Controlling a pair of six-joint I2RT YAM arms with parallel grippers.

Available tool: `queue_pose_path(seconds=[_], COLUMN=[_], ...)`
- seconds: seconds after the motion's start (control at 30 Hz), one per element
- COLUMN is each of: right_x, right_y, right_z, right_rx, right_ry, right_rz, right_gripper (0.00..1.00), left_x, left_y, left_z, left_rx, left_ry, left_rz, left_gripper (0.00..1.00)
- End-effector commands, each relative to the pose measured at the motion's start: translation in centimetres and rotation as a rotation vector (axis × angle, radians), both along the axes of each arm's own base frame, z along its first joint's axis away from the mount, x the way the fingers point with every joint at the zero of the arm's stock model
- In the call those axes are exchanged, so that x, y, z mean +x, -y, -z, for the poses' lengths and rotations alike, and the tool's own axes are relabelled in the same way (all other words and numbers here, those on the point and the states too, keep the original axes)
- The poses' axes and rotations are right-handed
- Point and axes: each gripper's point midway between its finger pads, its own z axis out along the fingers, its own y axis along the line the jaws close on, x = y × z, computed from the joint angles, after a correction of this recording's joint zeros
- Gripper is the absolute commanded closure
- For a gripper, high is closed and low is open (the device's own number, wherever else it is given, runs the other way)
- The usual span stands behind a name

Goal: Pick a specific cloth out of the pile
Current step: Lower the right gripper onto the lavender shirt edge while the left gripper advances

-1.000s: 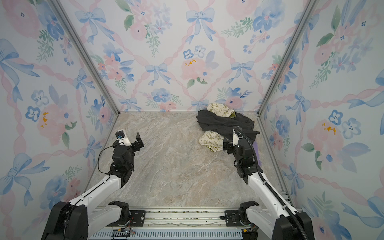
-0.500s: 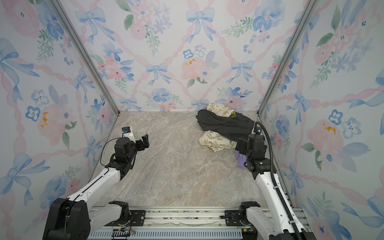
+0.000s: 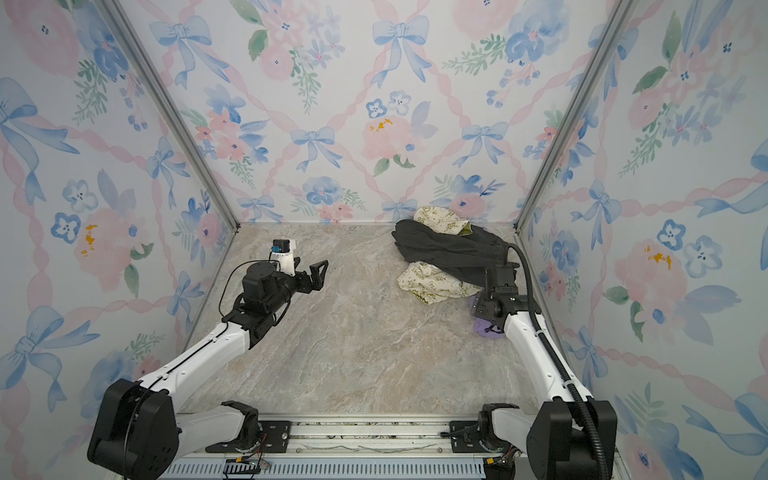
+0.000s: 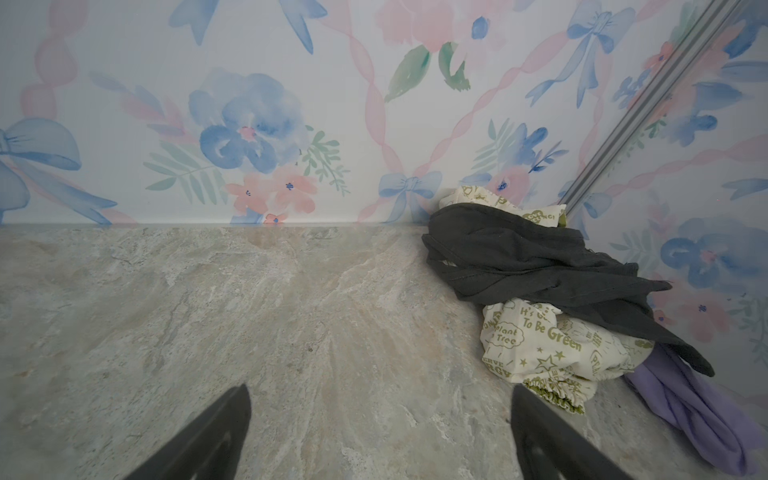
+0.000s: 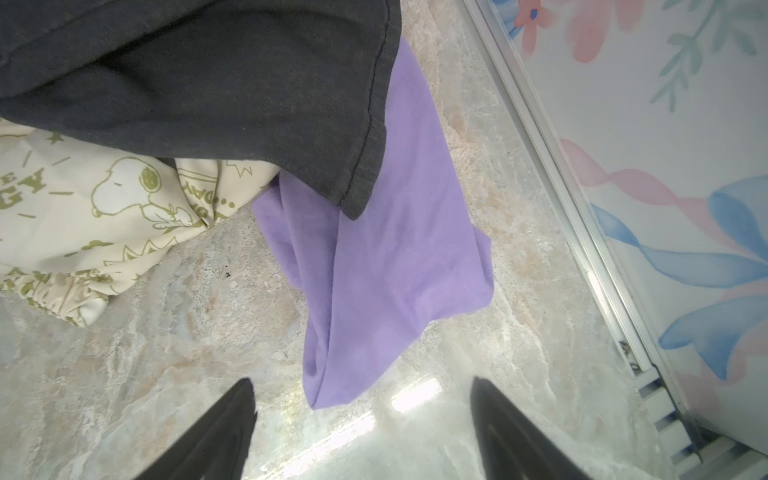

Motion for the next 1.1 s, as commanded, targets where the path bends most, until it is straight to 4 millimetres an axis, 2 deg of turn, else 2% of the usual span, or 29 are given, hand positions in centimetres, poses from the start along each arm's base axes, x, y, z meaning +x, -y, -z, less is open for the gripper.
queue_pose_path(seconds=[0.0,0.33,0.53,0.63,0.67,0.7,0.77,0.87,1.0,1.07], right_x=[-0.6,-0.3,0.2,0.4,0.4,0.5,0.7,1.1,1.8,2.5], right_y=[-0.6,-1.1,-1.2,-1.2,-1.3,-1.3,-1.4,-1.8,-1.9,-2.0], right_z=[1.0,4.4,6.3,6.9,7.0,7.1,7.1,6.5,4.5,2.8], right_rx=[0.033,0.024,0.021,0.022,0.025,0.025,0.035,0.054,0.053,0.053], right_ry=[-0.056,-0.161,-0.228,-0.249,-0.253,-0.255,-0.255,-0.244,-0.198,-0.15], right_rz=[0.012,0.055,0.073,0.075,0.077,0.078,0.09,0.09,0.093,0.083], right_gripper=[0.2,0.37,0.56,0.62,0.66,0.74,0.87,0.94,0.98,1.0], left_x=[0.3,1.2,2.0,2.4,2.4,2.5,2.5,2.5,2.4,2.2], left_y=[1.6,4.3,6.3,7.3,7.7,8.0,8.7,9.8,11.2,11.9], left_z=[-2.4,-5.0,-5.6,-5.9,-6.2,-6.2,-6.7,-7.3,-7.7,-7.7], left_rx=[-0.009,-0.042,-0.045,-0.043,-0.04,-0.037,-0.032,-0.024,-0.013,-0.008], left_ry=[0.064,0.124,0.135,0.146,0.156,0.161,0.181,0.214,0.243,0.253], left_rz=[0.066,0.144,0.187,0.198,0.203,0.205,0.212,0.229,0.259,0.279], left_gripper=[0.02,0.02,0.02,0.02,0.02,0.02,0.02,0.02,0.02,0.02])
